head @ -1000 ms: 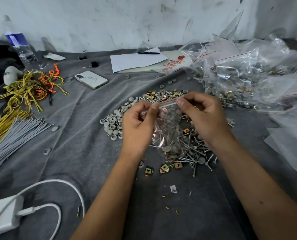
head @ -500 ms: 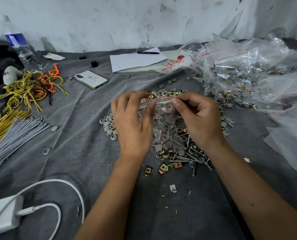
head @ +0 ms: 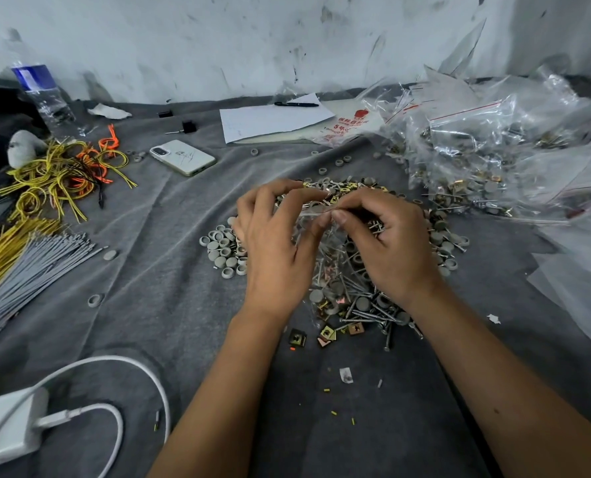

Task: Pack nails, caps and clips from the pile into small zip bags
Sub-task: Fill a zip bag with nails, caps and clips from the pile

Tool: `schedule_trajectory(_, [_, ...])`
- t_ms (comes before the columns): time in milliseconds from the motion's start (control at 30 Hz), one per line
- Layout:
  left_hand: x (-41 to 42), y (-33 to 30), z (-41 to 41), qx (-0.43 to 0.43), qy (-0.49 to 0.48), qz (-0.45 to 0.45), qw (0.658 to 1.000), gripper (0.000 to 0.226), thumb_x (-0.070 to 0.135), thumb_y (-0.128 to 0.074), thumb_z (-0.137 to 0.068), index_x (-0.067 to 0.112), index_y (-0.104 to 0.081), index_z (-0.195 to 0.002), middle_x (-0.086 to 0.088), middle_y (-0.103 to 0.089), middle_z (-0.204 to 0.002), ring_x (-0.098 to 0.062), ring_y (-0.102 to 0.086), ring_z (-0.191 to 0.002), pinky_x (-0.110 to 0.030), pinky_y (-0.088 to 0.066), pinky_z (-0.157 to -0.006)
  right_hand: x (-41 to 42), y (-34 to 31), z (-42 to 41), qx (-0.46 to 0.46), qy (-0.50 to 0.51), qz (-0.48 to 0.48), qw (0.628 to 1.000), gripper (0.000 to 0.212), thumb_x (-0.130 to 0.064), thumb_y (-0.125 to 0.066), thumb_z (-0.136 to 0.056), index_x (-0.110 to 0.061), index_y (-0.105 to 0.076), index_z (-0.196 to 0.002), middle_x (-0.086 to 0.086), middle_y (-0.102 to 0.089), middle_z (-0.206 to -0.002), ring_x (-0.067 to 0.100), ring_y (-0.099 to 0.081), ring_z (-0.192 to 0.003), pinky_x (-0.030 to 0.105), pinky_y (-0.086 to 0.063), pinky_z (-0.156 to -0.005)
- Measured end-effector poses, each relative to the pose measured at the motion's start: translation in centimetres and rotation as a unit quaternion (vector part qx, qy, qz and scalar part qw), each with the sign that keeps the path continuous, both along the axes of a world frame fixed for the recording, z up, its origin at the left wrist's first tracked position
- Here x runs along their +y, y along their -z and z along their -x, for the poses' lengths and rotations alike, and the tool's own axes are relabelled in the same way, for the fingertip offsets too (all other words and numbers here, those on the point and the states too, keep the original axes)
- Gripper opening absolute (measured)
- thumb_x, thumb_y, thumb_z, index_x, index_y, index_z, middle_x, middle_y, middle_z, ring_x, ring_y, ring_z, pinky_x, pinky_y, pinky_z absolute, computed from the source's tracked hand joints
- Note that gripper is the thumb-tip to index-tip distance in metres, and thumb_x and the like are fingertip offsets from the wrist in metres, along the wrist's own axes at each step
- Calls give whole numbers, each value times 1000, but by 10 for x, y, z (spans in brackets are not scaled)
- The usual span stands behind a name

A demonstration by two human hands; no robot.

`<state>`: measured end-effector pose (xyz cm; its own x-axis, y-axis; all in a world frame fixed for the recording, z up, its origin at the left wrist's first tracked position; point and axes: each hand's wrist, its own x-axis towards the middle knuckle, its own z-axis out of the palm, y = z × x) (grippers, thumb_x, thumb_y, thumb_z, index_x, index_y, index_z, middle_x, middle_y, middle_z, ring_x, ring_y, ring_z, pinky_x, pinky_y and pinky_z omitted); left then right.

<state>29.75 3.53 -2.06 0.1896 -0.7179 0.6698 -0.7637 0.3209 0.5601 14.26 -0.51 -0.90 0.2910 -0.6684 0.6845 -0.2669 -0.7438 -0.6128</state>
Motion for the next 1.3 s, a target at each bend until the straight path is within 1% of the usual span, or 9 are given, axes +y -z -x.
schedule_trajectory(167, [-1, 1, -2, -5, 3, -5, 1000, 8, 33, -68, -99, 27, -74, -100, 8, -61, -124, -19, -43, -123, -46, -35, -97, -3, 1, 2, 25, 25, 20, 999, 8, -10, -73, -94, -4, -76, -97, 1, -71, -90, 9, -66, -86, 20, -52, -77])
schedule_trajectory(400, [-2, 3, -3, -8, 4, -3, 1000, 5, 24, -72, -97, 20, -74, -96, 5, -63, -122, -19, -42, -120, -46, -35, -95, -3, 2, 1, 39, 43, 44, 997, 9, -13, -76, -92, -5, -78, -97, 2, -72, -91, 12, -67, -87, 28, -55, -77])
schedule_trajectory(567, [-4, 2, -4, 43, 10, -6, 999, 11, 34, -77, -92, 23, -76, -93, 7, -66, -118, -21, -46, -120, -35, -33, -99, -4, 1, 3, 39, 35, 31, 998, 8, -11, -74, -94, -4, -76, -97, 2, -70, -91, 12, -65, -87, 22, -52, -78])
schedule_trajectory(733, [-5, 2, -10, 87, 17, -45, 995, 5, 31, -78, -90, 27, -74, -90, 11, -63, -125, -20, -40, -126, -43, -32, -107, -6, 1, 7, 24, 33, 3, 999, 7, -7, -72, -94, -2, -74, -98, 4, -70, -92, 15, -65, -86, 28, -54, -77])
schedule_trajectory(800, [-5, 2, -11, 94, 29, -54, 994, 6, 30, -78, -90, 24, -75, -89, 12, -61, -128, -19, -38, -128, -39, -31, -107, -6, 1, 7, 23, 30, -5, 999, 7, -7, -72, -94, -2, -74, -98, 3, -70, -92, 16, -66, -87, 28, -54, -76])
schedule_trajectory(933, [-3, 0, -10, 94, 41, -50, 993, 7, 28, -79, -90, 22, -77, -92, 10, -63, -127, -18, -40, -127, -33, -31, -106, -6, 3, 6, 5, 12, -53, 998, 7, -9, -69, -96, -5, -74, -99, -1, -71, -91, 8, -65, -84, 19, -49, -74])
schedule_trajectory(1067, [-2, -1, -8, 80, 54, -50, 994, 10, 31, -79, -89, 24, -79, -96, 9, -63, -125, -18, -41, -127, -32, -32, -106, -6, 5, 6, 27, -16, -72, 997, 6, -9, -71, -95, -7, -76, -97, -4, -71, -89, 10, -67, -83, 21, -52, -73])
schedule_trajectory(1233, [-4, 0, -10, 76, 47, -54, 995, 6, 27, -77, -92, 22, -78, -94, 11, -64, -125, -15, -41, -125, -17, -26, -103, -5, 6, 5, 32, -21, -83, 996, 9, -16, -74, -93, -11, -79, -99, -6, -74, -88, 11, -70, -84, 25, -55, -72])
schedule_trajectory(1300, [-4, 0, -9, 69, 49, -61, 994, 5, 27, -77, -93, 23, -77, -95, 13, -63, -126, -14, -40, -126, -15, -24, -103, -5, 6, 5, 24, -20, -80, 996, 9, -16, -75, -93, -11, -80, -99, -7, -75, -89, 10, -71, -84, 24, -55, -73])
